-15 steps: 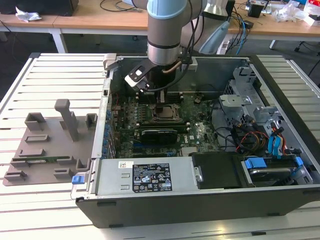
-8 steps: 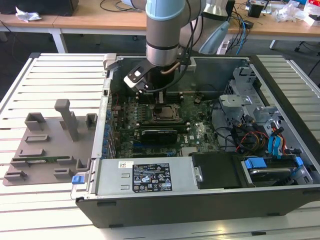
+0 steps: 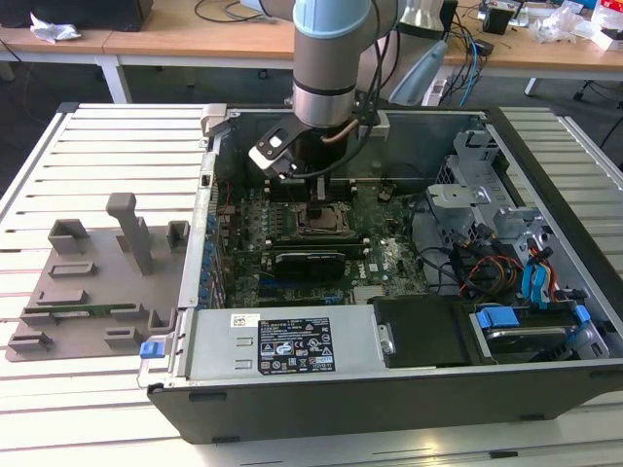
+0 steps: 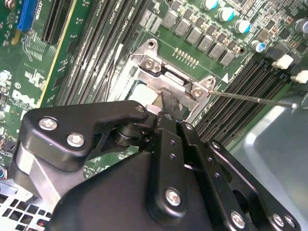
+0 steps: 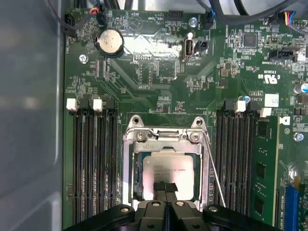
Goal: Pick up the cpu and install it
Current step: 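Close the cpu cover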
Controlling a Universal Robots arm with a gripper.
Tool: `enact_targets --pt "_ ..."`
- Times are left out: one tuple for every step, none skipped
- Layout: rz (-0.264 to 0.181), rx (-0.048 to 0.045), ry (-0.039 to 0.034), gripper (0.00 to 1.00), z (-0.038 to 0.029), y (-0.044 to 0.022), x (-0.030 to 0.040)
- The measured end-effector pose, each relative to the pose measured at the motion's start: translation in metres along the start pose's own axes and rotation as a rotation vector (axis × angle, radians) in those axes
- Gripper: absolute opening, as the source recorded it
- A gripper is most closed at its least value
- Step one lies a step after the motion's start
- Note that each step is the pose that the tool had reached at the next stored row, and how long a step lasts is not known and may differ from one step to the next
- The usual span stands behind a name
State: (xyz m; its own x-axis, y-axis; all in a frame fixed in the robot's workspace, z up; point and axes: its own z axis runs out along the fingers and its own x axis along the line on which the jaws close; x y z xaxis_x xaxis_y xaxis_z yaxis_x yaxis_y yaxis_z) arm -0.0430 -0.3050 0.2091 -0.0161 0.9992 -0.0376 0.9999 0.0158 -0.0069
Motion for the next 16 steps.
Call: enact_targets --pt "0.000 0.0015 -0.0002 0.11 -0.0005 0.0022 -0.0001" --pt "0.000 0.0025 -0.0003 0.11 -0.0008 0.0037 -0.0002" --pt "0.000 0.0046 -0.0004 0.11 -0.0015 0.0070 -0.0003" --pt "0.000 0.0069 -0.0002 0.11 -0.0029 0.0112 -0.0004" --pt "0.000 0.0080 -0.0002 0.11 -0.0058 0.0133 -0.0006" --pt "0.000 0.0084 -0.0002 0.11 -0.0093 0.0140 -0.0007" --pt "0.000 0.0085 -0.0001 0.11 -0.0142 0.0144 -0.0009" --pt "0.000 0.0085 -0.0001 0.11 -0.0179 0.0145 -0.0010" --pt "0.000 0.0085 -0.0001 0.11 -0.0208 0.0146 -0.0011" --pt "0.000 0.0085 0.0000 0.11 -0.0228 0.0146 -0.0012" --pt "0.000 0.0085 -0.0001 0.11 -0.0252 0.0145 -0.0013" --pt "0.000 0.0085 0.0000 0.11 -0.0266 0.0145 -0.0013" --pt "0.000 0.0084 0.0001 0.11 -0.0266 0.0146 -0.0013" --pt "0.000 0.0085 0.0000 0.11 -0.0266 0.0146 -0.0013" --pt "0.000 0.0085 -0.0001 0.11 -0.0267 0.0145 -0.0013" --pt "0.000 0.0085 -0.0001 0.11 -0.0267 0.0146 -0.0013"
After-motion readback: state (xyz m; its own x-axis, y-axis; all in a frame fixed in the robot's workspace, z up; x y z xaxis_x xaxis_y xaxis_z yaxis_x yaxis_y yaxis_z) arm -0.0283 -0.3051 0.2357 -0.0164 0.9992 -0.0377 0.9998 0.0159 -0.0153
